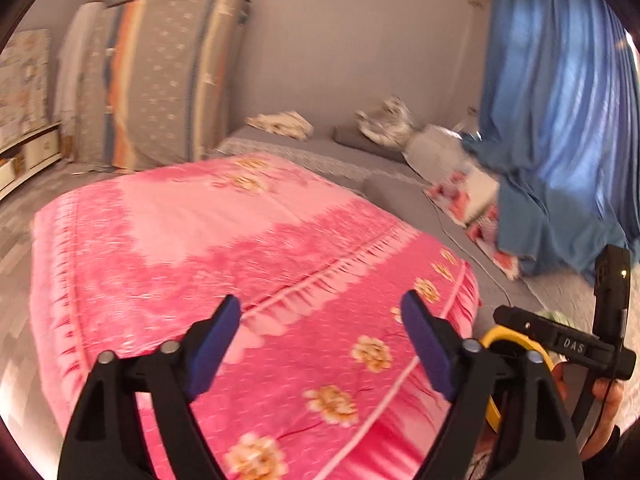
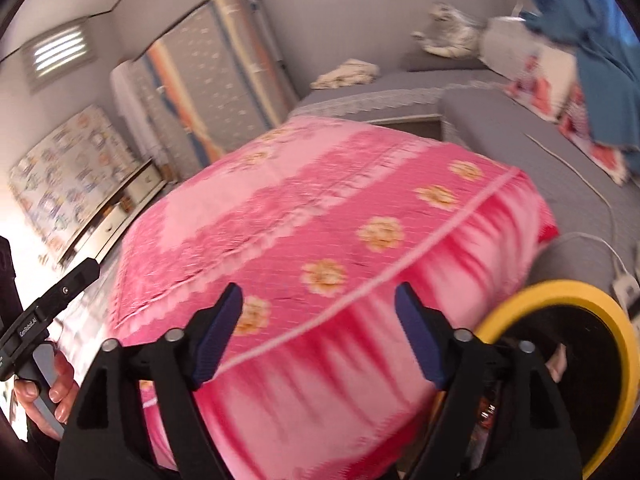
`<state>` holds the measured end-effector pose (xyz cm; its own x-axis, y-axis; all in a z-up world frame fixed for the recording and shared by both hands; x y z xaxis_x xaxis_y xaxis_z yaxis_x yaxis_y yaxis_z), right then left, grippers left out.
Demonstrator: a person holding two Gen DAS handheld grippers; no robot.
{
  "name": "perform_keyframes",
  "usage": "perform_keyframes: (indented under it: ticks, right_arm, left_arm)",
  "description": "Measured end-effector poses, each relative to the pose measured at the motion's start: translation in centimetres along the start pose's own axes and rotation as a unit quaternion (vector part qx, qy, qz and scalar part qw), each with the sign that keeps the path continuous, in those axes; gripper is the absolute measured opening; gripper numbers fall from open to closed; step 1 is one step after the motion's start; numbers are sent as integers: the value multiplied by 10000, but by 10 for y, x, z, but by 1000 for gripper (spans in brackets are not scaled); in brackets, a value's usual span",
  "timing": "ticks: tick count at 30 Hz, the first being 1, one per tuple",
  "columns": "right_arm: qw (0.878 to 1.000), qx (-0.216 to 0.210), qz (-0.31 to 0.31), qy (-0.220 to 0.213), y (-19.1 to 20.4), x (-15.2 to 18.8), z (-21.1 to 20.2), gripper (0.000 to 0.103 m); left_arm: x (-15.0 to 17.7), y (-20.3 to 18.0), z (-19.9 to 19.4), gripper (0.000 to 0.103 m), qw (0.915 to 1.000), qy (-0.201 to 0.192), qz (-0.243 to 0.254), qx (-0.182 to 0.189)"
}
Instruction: Collect trash
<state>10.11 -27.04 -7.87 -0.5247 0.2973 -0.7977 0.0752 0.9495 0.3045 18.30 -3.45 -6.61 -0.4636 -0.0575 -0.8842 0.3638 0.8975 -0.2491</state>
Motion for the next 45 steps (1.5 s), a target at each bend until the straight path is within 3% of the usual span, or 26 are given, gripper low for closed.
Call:
perform_keyframes:
  ticks: [5, 11, 16, 24, 27, 45]
  right_arm:
    - [9990, -105, -365, -224, 42, -2, 0, 94]
    - [9974, -163, -355, -607, 69, -1, -9, 94]
    - [9938, -178, -471, -988, 87, -2, -22, 94]
    - [9760, 100, -808, -2022, 108, -6, -69, 94]
    - [9715, 202, -777, -2229, 110, -5, -80, 94]
    - [9668, 607, -631, -2400, 100, 6, -81, 94]
  left_arm:
    - [-8, 19, -47, 95, 9975, -620, -78, -321]
    - [-15, 22, -92, 95, 9903, -1177, -41, -737]
    - [-21, 11, -110, 95, 9852, -1383, 118, -1003]
    - [-23, 7, -127, 95, 9819, -1577, 22, -1048]
    - [-22, 2, -132, 95, 9802, -1645, 88, -1100]
    - [-19, -9, -136, 95, 9771, -1803, 150, -1120]
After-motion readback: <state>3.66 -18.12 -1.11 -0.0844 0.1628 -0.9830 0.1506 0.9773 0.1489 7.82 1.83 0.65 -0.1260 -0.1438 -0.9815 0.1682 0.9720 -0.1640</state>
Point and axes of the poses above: each gripper's, at about its wrist camera, not at the fingertips, and z roughly the way its jaws point, y to its left, x to its underside, the point moved 3 cm from there along z, roughly the way its jaws point, and after that the axes turned 6 degrees about -y, right-handed, at the moved point
